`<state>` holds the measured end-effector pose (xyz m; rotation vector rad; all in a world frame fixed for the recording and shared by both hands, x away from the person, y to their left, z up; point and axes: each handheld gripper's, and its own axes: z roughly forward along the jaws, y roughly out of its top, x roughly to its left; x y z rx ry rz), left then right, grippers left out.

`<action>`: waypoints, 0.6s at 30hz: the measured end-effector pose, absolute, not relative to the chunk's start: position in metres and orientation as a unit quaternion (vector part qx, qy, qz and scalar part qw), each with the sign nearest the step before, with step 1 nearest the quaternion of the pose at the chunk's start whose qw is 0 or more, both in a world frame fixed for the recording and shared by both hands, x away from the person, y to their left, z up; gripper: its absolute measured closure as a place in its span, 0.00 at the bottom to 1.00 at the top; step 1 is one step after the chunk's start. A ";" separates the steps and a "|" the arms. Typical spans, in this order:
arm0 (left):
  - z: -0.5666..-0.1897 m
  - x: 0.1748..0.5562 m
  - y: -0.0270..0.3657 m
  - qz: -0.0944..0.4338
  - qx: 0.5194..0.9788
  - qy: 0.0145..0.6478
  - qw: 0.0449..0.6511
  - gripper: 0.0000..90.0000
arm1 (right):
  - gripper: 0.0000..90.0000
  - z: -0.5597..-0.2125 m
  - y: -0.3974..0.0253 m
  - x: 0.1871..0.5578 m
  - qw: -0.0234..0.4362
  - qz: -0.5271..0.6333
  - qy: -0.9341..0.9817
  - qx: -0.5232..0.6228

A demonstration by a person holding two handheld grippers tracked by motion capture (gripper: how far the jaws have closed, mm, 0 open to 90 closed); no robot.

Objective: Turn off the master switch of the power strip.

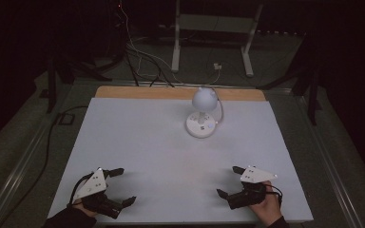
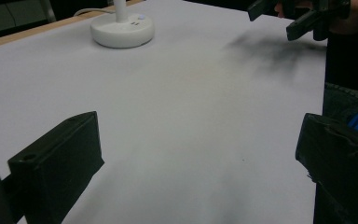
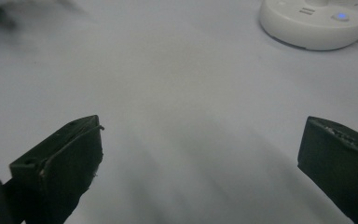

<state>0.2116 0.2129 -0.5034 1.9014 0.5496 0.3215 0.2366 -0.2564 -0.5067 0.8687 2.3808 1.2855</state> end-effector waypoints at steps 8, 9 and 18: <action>-0.503 0.212 0.213 0.132 0.797 0.232 0.542 0.01 | 0.00 -0.501 -0.252 0.236 0.132 0.453 0.826 0.307; -0.503 0.212 0.213 0.133 0.797 0.232 0.542 0.01 | 0.00 -0.501 -0.252 0.236 0.132 0.453 0.826 0.307; -0.503 0.212 0.213 0.131 0.797 0.232 0.542 0.01 | 0.00 -0.493 -0.243 0.235 0.129 0.449 0.830 0.306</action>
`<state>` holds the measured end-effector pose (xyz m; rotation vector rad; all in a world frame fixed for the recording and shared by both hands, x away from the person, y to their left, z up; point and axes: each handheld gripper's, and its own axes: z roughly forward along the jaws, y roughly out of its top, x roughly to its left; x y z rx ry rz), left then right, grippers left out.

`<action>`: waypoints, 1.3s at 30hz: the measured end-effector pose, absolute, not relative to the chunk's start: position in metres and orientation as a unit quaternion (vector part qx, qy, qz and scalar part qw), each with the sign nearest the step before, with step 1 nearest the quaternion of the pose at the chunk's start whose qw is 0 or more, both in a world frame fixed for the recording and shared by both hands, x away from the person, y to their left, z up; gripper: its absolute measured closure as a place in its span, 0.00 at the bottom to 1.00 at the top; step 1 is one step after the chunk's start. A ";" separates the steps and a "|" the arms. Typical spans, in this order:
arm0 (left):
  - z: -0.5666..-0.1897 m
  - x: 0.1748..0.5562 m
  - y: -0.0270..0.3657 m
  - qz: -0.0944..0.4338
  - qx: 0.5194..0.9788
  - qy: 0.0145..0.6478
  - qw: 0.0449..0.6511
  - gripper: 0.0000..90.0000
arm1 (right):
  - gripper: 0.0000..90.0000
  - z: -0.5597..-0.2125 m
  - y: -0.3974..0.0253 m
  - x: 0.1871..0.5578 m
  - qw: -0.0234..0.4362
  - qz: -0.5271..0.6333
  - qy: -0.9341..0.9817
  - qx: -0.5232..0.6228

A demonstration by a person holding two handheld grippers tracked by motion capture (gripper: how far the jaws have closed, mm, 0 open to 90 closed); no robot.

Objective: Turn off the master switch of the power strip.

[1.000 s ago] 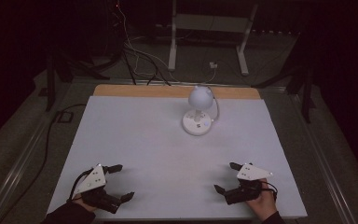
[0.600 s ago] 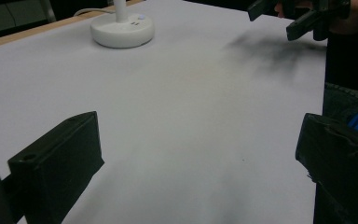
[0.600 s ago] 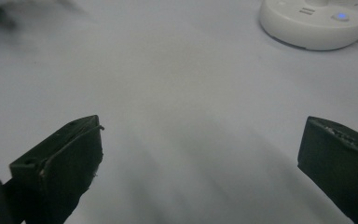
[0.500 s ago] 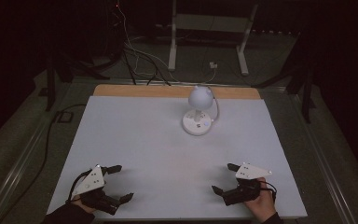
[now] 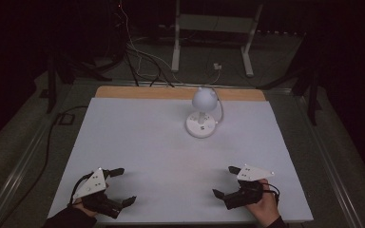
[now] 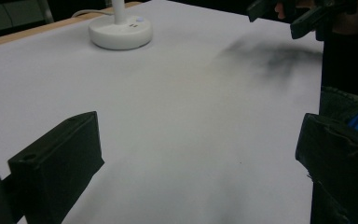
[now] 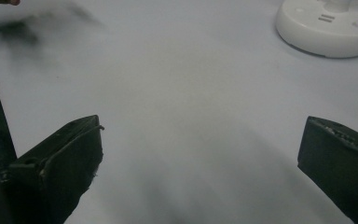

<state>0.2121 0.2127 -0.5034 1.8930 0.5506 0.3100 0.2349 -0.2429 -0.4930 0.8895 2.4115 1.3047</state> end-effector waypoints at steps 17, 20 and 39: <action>-0.503 0.212 0.213 0.129 0.796 0.233 0.543 0.01 | 0.00 -0.457 -0.236 0.243 0.136 0.462 0.819 0.310; -0.503 0.212 0.213 0.129 0.797 0.233 0.542 0.01 | 0.00 -0.451 -0.234 0.246 0.138 0.464 0.819 0.307; -0.503 0.211 0.213 0.128 0.797 0.232 0.543 0.01 | 0.00 -0.434 -0.220 0.263 0.135 0.467 0.822 0.298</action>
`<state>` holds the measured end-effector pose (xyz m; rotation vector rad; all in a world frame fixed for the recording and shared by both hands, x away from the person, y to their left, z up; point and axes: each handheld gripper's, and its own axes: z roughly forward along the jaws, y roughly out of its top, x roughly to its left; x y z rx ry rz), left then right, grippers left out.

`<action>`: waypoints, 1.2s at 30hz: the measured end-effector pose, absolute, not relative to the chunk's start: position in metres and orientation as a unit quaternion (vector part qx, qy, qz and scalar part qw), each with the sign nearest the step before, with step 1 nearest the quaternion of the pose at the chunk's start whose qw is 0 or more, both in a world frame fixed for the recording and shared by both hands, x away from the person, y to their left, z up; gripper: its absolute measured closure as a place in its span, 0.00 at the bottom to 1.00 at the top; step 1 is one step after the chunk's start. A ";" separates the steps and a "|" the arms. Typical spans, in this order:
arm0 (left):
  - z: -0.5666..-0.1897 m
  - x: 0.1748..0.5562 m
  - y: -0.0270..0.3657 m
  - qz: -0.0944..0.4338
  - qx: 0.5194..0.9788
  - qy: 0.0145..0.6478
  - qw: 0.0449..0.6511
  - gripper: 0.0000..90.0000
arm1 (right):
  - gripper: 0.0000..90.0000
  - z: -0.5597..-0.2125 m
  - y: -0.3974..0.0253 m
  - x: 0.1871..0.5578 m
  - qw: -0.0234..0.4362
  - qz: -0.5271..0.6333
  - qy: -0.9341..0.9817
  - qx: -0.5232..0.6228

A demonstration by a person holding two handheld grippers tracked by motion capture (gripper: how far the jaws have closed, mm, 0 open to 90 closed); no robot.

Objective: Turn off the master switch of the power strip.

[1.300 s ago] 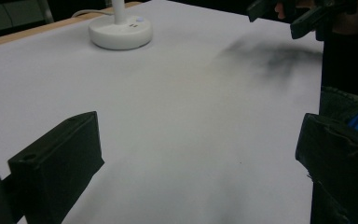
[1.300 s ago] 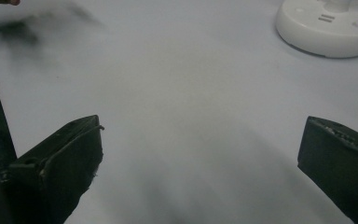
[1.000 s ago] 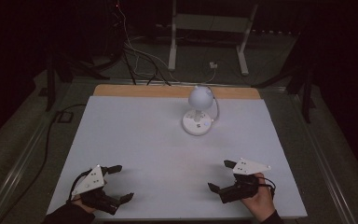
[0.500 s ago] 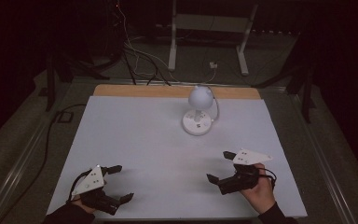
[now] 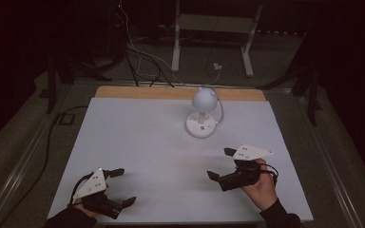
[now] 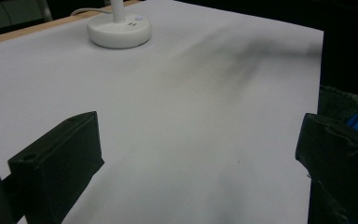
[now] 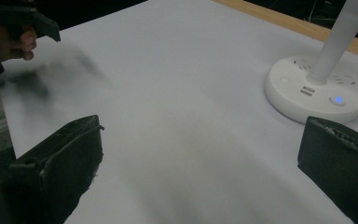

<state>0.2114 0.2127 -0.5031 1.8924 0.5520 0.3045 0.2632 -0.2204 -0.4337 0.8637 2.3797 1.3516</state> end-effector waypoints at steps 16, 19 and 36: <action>-0.503 0.211 0.213 0.128 0.797 0.232 0.542 0.01 | 0.00 -0.414 -0.219 0.280 0.155 0.471 0.815 0.300; -0.503 0.211 0.213 0.129 0.798 0.232 0.541 0.01 | 0.00 -0.412 -0.219 0.284 0.157 0.472 0.813 0.302; -0.503 0.210 0.212 0.128 0.798 0.231 0.541 0.01 | 0.00 -0.411 -0.211 0.308 0.166 0.465 0.808 0.322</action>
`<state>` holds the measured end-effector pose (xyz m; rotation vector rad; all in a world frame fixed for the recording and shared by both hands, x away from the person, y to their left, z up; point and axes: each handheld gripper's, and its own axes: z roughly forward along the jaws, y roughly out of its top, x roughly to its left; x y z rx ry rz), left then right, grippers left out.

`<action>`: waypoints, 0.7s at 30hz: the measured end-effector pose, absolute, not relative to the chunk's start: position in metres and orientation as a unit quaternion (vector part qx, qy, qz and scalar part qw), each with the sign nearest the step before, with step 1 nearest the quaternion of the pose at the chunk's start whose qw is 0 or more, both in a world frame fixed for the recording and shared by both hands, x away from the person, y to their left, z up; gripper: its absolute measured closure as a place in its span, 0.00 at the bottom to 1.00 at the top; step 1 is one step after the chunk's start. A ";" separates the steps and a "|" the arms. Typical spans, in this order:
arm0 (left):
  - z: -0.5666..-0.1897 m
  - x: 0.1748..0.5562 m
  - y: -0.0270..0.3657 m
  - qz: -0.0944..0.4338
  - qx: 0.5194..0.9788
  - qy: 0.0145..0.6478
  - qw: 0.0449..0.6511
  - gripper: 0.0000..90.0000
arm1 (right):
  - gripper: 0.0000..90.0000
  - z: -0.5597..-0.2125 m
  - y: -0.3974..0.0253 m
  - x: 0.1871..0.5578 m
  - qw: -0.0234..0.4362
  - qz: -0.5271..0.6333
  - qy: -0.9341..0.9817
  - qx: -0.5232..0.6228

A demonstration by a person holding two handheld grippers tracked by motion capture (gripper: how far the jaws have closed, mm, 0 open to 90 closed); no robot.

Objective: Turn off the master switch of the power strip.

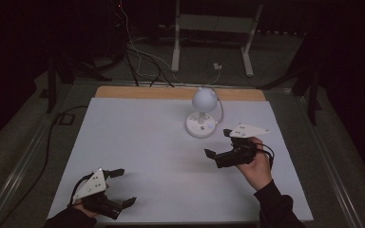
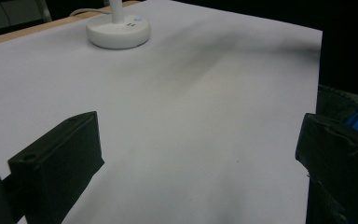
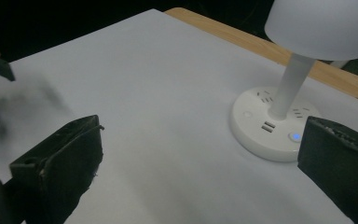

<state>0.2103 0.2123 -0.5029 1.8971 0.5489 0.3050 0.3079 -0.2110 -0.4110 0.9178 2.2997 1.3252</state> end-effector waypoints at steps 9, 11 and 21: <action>-0.503 0.210 0.212 0.127 0.798 0.231 0.543 0.01 | 0.00 -0.412 -0.208 0.323 0.174 0.465 0.801 0.335; -0.503 0.210 0.212 0.127 0.798 0.231 0.542 0.01 | 0.00 -0.412 -0.207 0.329 0.177 0.464 0.798 0.342; -0.503 0.210 0.212 0.127 0.798 0.231 0.542 0.01 | 0.00 -0.416 -0.202 0.347 0.184 0.452 0.796 0.358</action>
